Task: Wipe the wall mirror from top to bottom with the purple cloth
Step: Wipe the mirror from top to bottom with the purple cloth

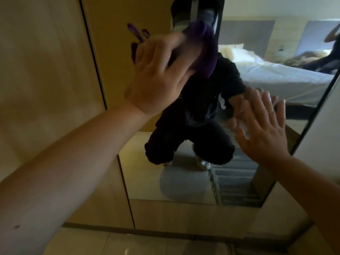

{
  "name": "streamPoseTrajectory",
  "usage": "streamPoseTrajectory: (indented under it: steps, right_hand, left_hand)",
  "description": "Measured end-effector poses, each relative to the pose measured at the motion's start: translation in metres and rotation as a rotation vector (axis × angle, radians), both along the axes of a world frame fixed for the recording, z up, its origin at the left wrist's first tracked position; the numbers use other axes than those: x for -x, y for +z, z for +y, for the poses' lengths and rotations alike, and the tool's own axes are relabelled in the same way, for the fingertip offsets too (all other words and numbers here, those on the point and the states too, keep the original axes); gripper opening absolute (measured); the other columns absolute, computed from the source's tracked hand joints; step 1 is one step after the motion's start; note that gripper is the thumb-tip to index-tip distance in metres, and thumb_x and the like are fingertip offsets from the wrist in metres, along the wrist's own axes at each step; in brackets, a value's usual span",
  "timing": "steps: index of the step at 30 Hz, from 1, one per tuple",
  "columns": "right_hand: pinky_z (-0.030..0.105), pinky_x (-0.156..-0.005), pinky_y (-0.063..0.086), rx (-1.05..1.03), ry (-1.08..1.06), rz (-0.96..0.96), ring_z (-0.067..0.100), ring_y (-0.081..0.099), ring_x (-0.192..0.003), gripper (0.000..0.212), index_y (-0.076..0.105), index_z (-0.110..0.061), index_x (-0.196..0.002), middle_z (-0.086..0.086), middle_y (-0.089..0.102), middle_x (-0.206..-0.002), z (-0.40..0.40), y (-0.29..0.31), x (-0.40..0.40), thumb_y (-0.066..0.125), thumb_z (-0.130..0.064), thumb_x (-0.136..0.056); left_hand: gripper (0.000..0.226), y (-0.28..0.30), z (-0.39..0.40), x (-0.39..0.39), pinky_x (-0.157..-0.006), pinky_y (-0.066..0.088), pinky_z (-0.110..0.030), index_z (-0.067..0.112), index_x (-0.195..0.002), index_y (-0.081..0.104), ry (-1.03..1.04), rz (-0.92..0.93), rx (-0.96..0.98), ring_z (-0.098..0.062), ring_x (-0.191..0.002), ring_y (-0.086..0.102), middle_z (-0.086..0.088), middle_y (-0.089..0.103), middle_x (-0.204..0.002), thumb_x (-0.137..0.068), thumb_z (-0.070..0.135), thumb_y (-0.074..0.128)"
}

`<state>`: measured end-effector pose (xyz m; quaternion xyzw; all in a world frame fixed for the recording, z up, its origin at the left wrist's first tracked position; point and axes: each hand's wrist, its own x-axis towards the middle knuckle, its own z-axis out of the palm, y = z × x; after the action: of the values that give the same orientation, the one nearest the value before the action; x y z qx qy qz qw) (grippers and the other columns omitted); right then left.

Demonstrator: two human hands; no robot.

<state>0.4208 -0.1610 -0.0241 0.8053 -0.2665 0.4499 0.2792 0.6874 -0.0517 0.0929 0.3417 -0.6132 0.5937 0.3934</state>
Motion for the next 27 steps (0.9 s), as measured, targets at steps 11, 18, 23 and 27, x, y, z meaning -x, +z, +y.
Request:
streamPoseTrajectory:
  steps: [11,18,23,27]
  right_hand:
    - [0.062,-0.117,0.012,0.196,0.035,-0.058,0.033,0.019,-0.149,0.061,0.032,-0.008,-0.154,0.012,0.024,-0.160,-0.037,-0.017,0.001,0.050,-0.029,-0.100]
    - [0.063,-0.116,0.016,0.215,0.012,-0.076,0.036,0.028,-0.144,0.059,0.037,-0.006,-0.151,0.018,0.033,-0.156,-0.039,-0.015,0.001,0.050,-0.028,-0.099]
    - [0.060,-0.118,0.013,0.174,0.001,-0.066,0.030,0.022,-0.146,0.057,0.035,-0.008,-0.152,0.019,0.035,-0.155,-0.032,-0.012,0.002,0.049,-0.028,-0.100]
    - [0.061,-0.119,0.018,0.107,0.049,-0.082,0.032,0.020,-0.149,0.064,0.027,-0.011,-0.155,0.018,0.029,-0.158,-0.020,-0.006,0.013,0.057,-0.024,-0.099]
  left_hand:
    - [0.039,-0.129,-0.030,0.019,-0.081,0.047,-0.040,0.024,-0.126,0.068,0.135,-0.030,-0.096,-0.024,-0.099,0.062,-0.002,0.058,-0.122,-0.089,0.027,0.078]
    - [0.046,-0.283,-0.014,0.008,-0.082,0.041,-0.035,0.026,-0.128,0.060,0.160,-0.160,-0.348,-0.019,-0.100,0.055,0.001,0.053,-0.125,-0.085,0.019,0.074]
    - [0.033,-0.306,0.000,0.013,-0.085,0.043,-0.037,0.027,-0.126,0.060,0.140,-0.112,-0.516,-0.020,-0.103,0.054,-0.001,0.051,-0.123,-0.094,0.019,0.060]
    - [0.035,-0.285,0.009,0.016,-0.088,0.043,-0.041,0.020,-0.128,0.061,0.092,-0.102,-0.638,-0.025,-0.105,0.054,-0.006,0.049,-0.124,-0.093,0.015,0.062]
